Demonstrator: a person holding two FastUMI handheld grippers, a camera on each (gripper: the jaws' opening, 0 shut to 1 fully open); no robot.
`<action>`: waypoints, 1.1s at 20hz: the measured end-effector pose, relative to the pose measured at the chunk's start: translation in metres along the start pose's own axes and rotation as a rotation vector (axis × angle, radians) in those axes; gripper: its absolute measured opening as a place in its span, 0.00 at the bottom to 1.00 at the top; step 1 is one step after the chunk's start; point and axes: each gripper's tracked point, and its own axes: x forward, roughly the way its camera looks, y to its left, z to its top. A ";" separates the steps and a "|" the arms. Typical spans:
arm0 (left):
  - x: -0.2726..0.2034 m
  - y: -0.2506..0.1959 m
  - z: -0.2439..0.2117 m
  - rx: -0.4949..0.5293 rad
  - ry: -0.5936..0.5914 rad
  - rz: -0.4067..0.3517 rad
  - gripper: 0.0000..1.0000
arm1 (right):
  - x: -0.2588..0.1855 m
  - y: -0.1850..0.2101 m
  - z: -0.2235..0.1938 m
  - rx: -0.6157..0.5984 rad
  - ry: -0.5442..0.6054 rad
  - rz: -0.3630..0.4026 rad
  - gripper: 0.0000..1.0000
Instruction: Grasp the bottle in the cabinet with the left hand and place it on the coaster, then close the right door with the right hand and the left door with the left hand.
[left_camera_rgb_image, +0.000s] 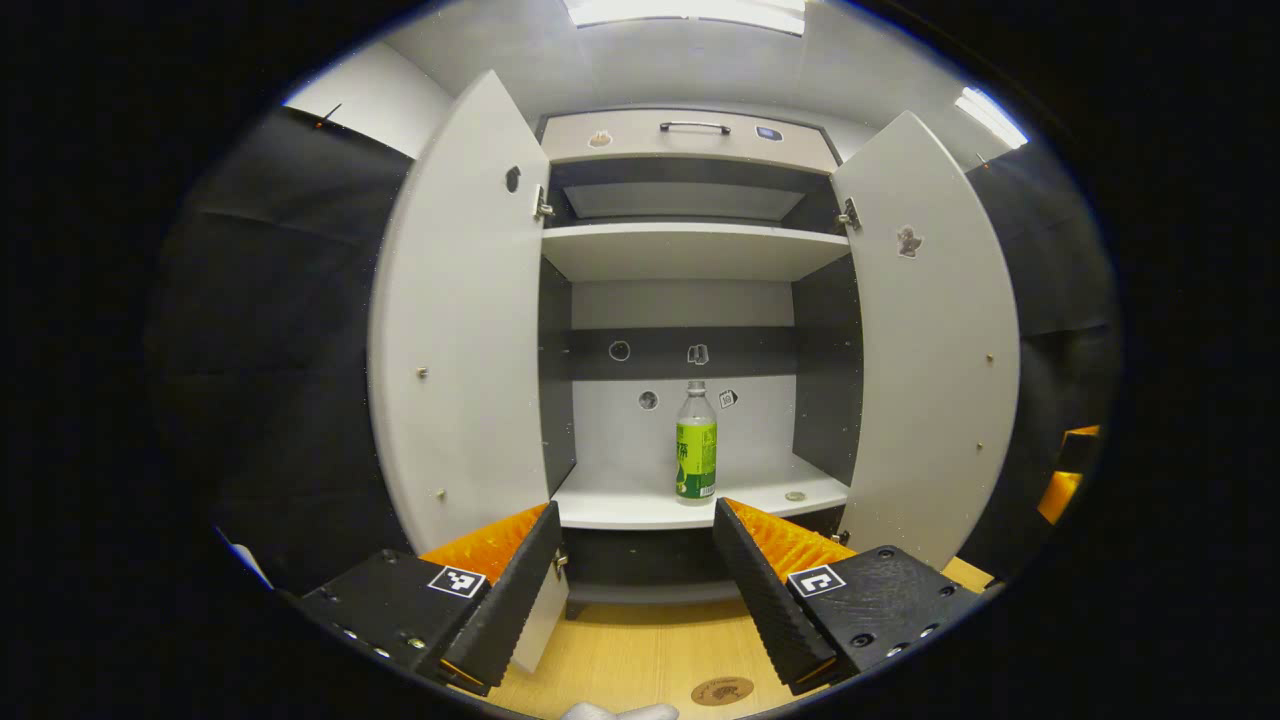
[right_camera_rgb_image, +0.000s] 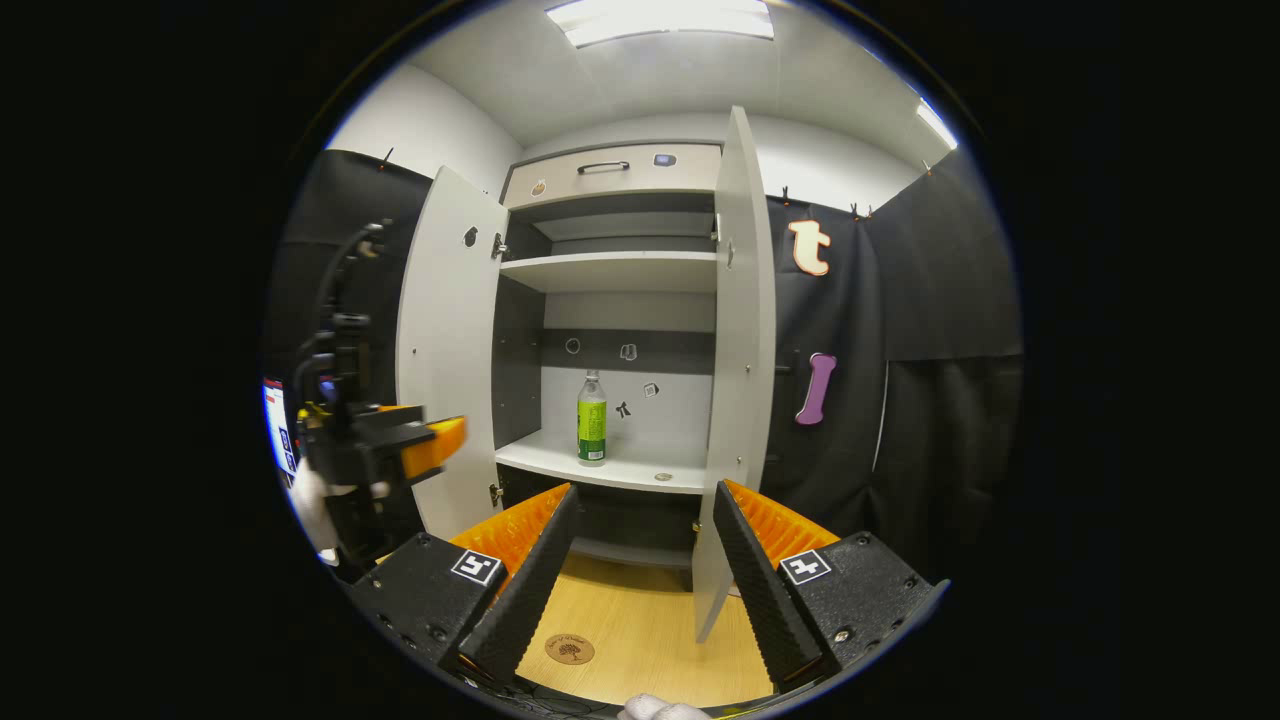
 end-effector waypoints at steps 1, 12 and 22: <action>0.016 -0.004 0.003 -0.004 -0.001 -0.003 0.94 | 0.006 -0.003 0.000 -0.001 0.002 0.006 0.83; 0.230 -0.059 -0.008 0.065 0.030 0.007 0.96 | 0.058 -0.028 -0.007 -0.003 0.032 0.006 0.83; 0.304 -0.054 -0.033 0.023 0.085 0.053 0.96 | 0.065 -0.020 -0.005 -0.033 0.034 0.005 0.83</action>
